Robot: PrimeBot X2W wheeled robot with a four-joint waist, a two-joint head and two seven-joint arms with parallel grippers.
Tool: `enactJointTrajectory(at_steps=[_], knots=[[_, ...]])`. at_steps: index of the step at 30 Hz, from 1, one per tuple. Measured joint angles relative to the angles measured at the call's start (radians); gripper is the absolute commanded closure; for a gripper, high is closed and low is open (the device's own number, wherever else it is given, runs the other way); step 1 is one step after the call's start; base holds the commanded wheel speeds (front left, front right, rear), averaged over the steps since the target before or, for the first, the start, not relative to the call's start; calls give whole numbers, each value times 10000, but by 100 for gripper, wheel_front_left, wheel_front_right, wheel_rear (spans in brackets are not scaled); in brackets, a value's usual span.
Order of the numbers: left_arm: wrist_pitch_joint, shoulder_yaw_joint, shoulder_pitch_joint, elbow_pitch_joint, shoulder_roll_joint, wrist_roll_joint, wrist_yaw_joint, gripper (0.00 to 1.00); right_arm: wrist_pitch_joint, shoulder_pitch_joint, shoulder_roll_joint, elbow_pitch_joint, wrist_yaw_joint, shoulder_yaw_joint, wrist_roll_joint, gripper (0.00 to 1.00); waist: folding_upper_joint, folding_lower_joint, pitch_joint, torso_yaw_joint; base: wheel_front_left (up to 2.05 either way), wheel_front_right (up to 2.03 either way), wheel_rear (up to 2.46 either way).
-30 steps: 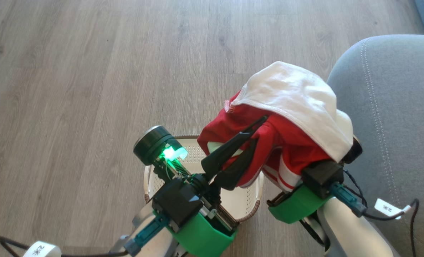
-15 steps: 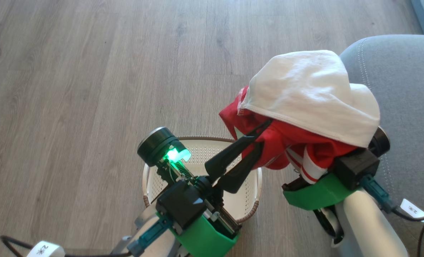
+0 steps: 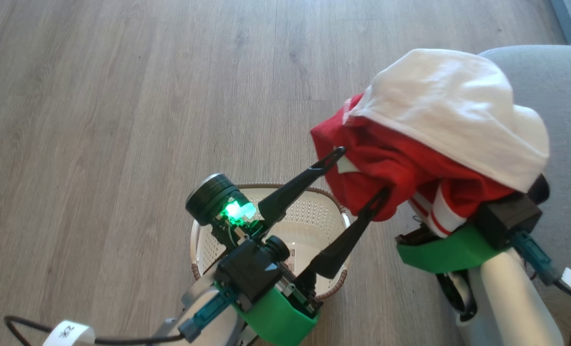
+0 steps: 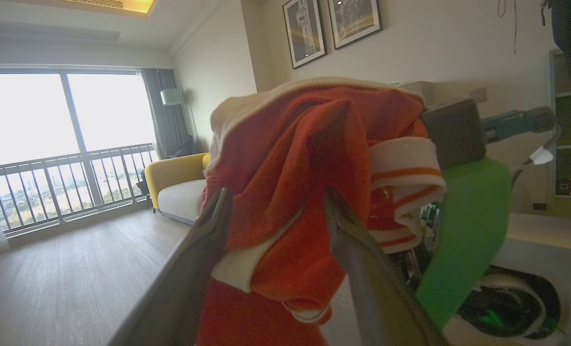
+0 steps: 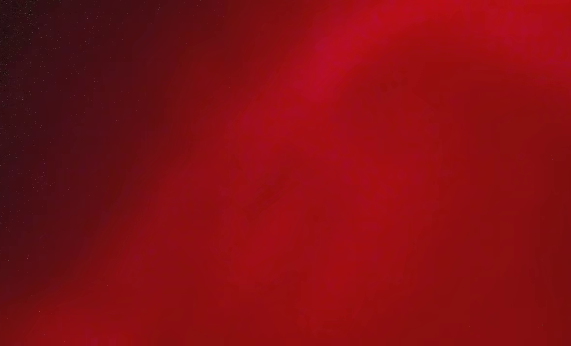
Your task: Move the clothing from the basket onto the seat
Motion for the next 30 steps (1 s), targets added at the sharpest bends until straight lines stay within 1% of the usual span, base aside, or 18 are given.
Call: enactJointTrajectory(at_steps=[14,17,20,30], knots=[[0,23,372,872,173,-4,0,0,0,26,-86,-290,0,-1043,-4,100,0,0,50,-114,0,0,0],[0,4,384,1323,343,2,-2,0,0,25,-219,-370,0,-1220,-6,100,0,0,39,-171,0,0,0],[0,54,544,1670,443,25,0,0,0,26,-314,-424,0,-1371,-15,100,0,0,27,-244,0,0,0],[0,-29,1008,2452,633,-17,-2,0,0,41,-332,-566,0,-1914,-15,100,0,0,-30,-593,0,0,0]])
